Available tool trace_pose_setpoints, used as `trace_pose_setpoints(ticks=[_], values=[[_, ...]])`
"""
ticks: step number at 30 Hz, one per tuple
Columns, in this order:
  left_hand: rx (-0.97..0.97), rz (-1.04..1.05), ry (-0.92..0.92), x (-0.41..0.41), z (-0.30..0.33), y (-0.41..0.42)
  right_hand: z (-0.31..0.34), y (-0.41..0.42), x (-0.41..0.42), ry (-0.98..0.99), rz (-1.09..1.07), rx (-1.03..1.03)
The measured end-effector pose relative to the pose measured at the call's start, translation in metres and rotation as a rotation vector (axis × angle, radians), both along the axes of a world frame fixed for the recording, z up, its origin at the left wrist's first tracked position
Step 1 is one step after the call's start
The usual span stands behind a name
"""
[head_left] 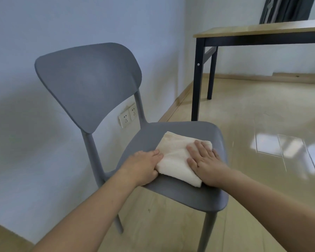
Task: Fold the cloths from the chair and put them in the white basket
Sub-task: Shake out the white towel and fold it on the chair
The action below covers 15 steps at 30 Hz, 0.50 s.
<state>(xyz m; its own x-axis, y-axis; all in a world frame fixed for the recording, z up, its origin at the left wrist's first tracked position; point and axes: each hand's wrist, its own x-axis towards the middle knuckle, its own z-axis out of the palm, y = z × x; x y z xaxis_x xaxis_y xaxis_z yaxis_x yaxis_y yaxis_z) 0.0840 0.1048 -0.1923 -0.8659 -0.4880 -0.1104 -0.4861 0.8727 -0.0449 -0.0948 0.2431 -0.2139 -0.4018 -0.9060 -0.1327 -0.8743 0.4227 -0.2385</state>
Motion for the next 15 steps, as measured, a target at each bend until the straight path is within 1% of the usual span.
trace_pose_setpoints(ticks=[2,4,7,10,12,14,15], values=[[-0.093,0.013,0.044,0.001,-0.001,0.014,0.006,0.010,0.009,0.058,0.039,-0.033],[-0.179,0.007,0.083,0.006,0.000,0.030,0.013,0.035,0.022,0.105,0.111,-0.114],[-0.279,-0.025,0.070,0.024,0.012,0.056,0.019,0.074,0.038,0.090,0.210,-0.138],[-0.331,-0.038,0.054,0.043,0.022,0.078,0.022,0.089,0.045,0.090,0.246,-0.169],[-0.262,-0.061,0.023,0.054,0.021,0.083,0.025,0.090,0.047,0.082,0.262,-0.189],[-0.102,-0.055,-0.034,0.061,0.013,0.080,0.029,0.089,0.046,0.027,0.250,-0.177],[-0.023,-0.043,-0.017,0.063,0.010,0.077,0.031,0.089,0.044,0.003,0.240,-0.170]])
